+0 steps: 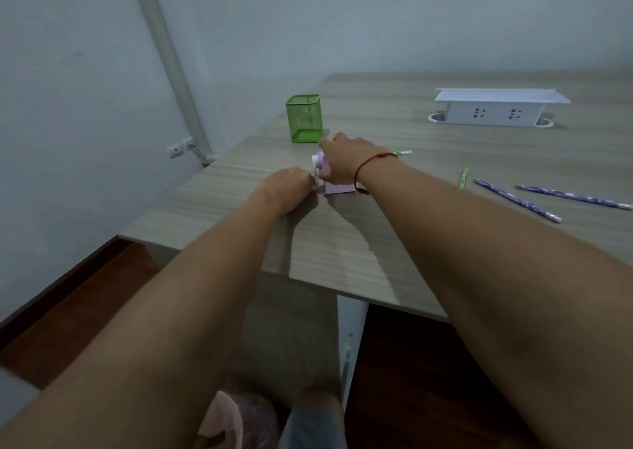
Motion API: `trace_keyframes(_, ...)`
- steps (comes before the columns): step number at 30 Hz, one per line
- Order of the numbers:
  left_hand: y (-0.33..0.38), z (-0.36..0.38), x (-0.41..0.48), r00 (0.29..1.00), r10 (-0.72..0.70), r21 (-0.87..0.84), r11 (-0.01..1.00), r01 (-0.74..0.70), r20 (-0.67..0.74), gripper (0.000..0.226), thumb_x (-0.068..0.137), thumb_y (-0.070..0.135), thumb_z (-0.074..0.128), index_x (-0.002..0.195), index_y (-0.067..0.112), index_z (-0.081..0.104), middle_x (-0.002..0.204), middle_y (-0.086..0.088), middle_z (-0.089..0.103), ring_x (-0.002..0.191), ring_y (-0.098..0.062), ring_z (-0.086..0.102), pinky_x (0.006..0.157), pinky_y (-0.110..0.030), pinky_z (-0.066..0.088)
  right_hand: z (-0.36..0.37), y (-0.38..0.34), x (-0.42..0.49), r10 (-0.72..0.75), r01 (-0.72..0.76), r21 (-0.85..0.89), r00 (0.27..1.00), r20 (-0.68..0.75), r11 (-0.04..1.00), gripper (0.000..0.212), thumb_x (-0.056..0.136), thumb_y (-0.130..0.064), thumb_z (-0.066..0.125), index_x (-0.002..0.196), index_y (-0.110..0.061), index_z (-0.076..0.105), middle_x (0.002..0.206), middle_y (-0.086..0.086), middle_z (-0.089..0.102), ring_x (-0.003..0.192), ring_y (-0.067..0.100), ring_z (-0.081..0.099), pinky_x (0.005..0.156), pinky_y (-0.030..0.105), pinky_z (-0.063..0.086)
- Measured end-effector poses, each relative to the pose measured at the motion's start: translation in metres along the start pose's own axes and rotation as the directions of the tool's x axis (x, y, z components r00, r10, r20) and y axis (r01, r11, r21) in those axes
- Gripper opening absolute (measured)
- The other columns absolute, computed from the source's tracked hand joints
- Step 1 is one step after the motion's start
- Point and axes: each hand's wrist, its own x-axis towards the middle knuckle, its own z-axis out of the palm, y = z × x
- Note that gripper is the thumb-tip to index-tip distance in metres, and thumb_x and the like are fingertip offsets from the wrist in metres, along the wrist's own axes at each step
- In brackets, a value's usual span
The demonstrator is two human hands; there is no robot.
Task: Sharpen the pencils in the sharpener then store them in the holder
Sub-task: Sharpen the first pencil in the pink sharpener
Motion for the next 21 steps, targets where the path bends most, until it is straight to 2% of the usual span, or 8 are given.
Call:
trace_keyframes(4,0.0,-0.014,0.008,1.0,-0.021,0.052,0.998,0.02,0.023,0.029,0.096,0.023,0.045,0.112,0.005,0.063,0.108,-0.019,0.064,0.099,-0.036,0.061,0.079,-0.038,0.047,0.005,0.002,-0.003,-0.031,0.032,0.043,0.999,-0.022,0.999,0.045,0.093,-0.034,0.046,0.132,-0.012,0.044,0.136,0.017,0.045,0.114,0.036,0.055,0.091,0.042,0.045)
trace_keyframes(7,-0.007,-0.023,0.014,1.0,-0.011,0.088,0.996,0.012,-0.005,0.026,0.095,0.018,0.044,0.11,0.005,0.062,0.108,-0.02,0.064,0.099,-0.036,0.062,0.081,-0.039,0.048,0.004,0.002,-0.004,-0.028,0.03,0.05,0.999,-0.026,0.998,0.045,0.093,-0.032,0.048,0.133,-0.013,0.043,0.136,0.016,0.045,0.117,0.035,0.053,0.093,0.04,0.044)
trace_keyframes(10,-0.016,-0.038,0.021,0.99,0.062,0.121,0.991,-0.047,-0.123,0.025,0.094,0.008,0.045,0.111,0.008,0.062,0.105,-0.022,0.064,0.097,-0.039,0.063,0.074,-0.041,0.047,0.002,0.001,-0.006,-0.018,0.02,0.051,1.0,-0.025,0.998,0.045,0.094,-0.032,0.048,0.135,-0.015,0.042,0.138,0.014,0.044,0.12,0.034,0.051,0.095,0.039,0.043)
trace_keyframes(12,-0.02,-0.051,0.024,0.975,0.1,0.119,0.99,-0.077,-0.2,0.025,0.095,0.008,0.043,0.11,0.009,0.063,0.102,-0.021,0.065,0.093,-0.04,0.064,0.069,-0.04,0.045,-0.002,0.002,-0.006,0.006,-0.005,0.053,1.0,-0.013,0.999,0.046,0.095,-0.035,0.048,0.137,-0.016,0.041,0.14,0.013,0.043,0.121,0.035,0.051,0.096,0.04,0.042)
trace_keyframes(16,-0.02,-0.059,0.015,0.946,0.104,0.074,0.994,-0.085,-0.308,0.019,0.097,0.01,0.044,0.1,0.0,0.06,0.094,-0.024,0.066,0.084,-0.041,0.064,0.067,-0.043,0.048,-0.009,0.0,-0.002,0.049,-0.049,0.021,0.999,0.003,0.999,0.046,0.093,-0.04,0.055,0.132,-0.017,0.048,0.136,0.012,0.048,0.117,0.032,0.055,0.091,0.038,0.045)
trace_keyframes(21,-0.005,-0.049,-0.024,0.888,0.125,-0.028,0.988,-0.153,-0.442,0.013,0.091,-0.001,0.051,0.098,-0.007,0.06,0.086,-0.032,0.062,0.078,-0.046,0.061,0.061,-0.047,0.047,-0.012,-0.007,0.0,0.08,-0.08,0.001,0.997,0.023,0.997,0.045,0.091,-0.037,0.06,0.129,-0.015,0.056,0.132,0.013,0.054,0.115,0.032,0.057,0.089,0.037,0.047)
